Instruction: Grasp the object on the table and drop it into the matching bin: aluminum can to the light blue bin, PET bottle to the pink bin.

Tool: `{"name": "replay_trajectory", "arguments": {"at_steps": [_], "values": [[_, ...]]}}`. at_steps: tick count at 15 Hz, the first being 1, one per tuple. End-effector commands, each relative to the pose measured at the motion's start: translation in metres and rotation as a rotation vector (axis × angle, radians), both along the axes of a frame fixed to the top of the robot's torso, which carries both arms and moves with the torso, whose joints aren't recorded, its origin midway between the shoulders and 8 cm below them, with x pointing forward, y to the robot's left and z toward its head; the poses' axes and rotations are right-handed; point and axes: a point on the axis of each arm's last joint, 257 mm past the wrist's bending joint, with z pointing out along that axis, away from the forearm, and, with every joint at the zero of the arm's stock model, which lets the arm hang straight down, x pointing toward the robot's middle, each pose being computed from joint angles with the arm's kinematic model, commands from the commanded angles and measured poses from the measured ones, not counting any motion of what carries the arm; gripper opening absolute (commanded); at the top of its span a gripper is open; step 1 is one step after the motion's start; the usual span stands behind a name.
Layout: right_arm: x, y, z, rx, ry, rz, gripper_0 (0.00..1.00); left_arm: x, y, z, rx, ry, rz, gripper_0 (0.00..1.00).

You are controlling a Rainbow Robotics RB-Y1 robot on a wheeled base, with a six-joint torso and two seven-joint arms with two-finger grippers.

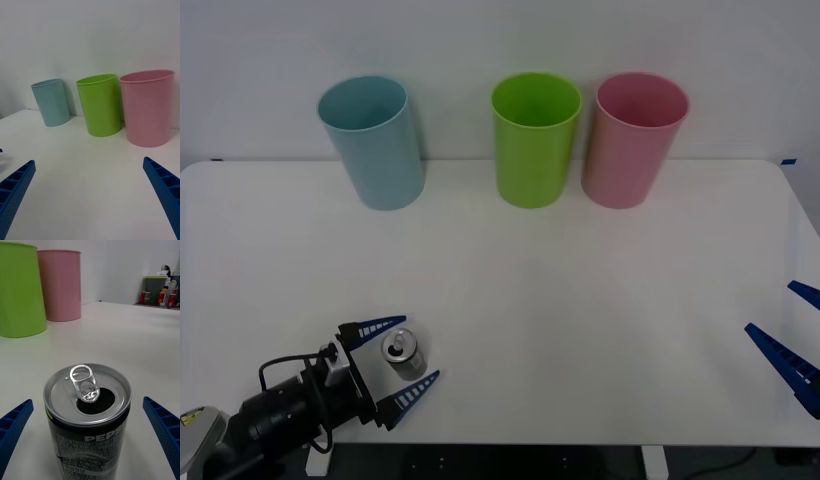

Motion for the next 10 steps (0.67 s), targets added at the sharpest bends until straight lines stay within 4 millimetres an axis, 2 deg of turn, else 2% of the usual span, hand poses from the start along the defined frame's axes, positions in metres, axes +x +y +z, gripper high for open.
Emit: {"name": "replay_trajectory", "arguments": {"at_steps": [1, 3, 4, 5, 6, 7, 10], "values": [[0.0, 0.0, 0.0, 0.0, 0.0, 0.0, 1.0, 0.0012, -0.0012, 0.0005, 0.003, -0.002, -0.003, 1.0], [0.0, 0.0, 0.0, 0.0, 0.0, 0.0, 1.0, 0.0018, -0.0008, 0.0001, 0.005, -0.002, 0.0, 1.0], [0.0, 0.0, 0.0, 0.0, 0.0, 0.0, 1.0, 0.0015, -0.0009, -0.0005, 0.007, -0.001, -0.002, 0.8], [0.0, 0.0, 0.0, 0.0, 0.0, 0.0, 1.0, 0.0018, -0.0023, -0.0008, 0.005, 0.0, 0.0, 0.22], [0.0, 0.0, 0.0, 0.0, 0.0, 0.0, 1.0, 0.0033, -0.0014, -0.0009, 0.006, -0.002, 0.007, 0.05], [0.0, 0.0, 0.0, 0.0, 0.0, 0.0, 1.0, 0.0042, -0.0007, -0.0022, 0.008, 0.001, 0.015, 0.01], [0.0, 0.0, 0.0, 0.0, 0.0, 0.0, 1.0, 0.0063, 0.0004, -0.0037, 0.013, 0.003, 0.025, 0.0]]}}
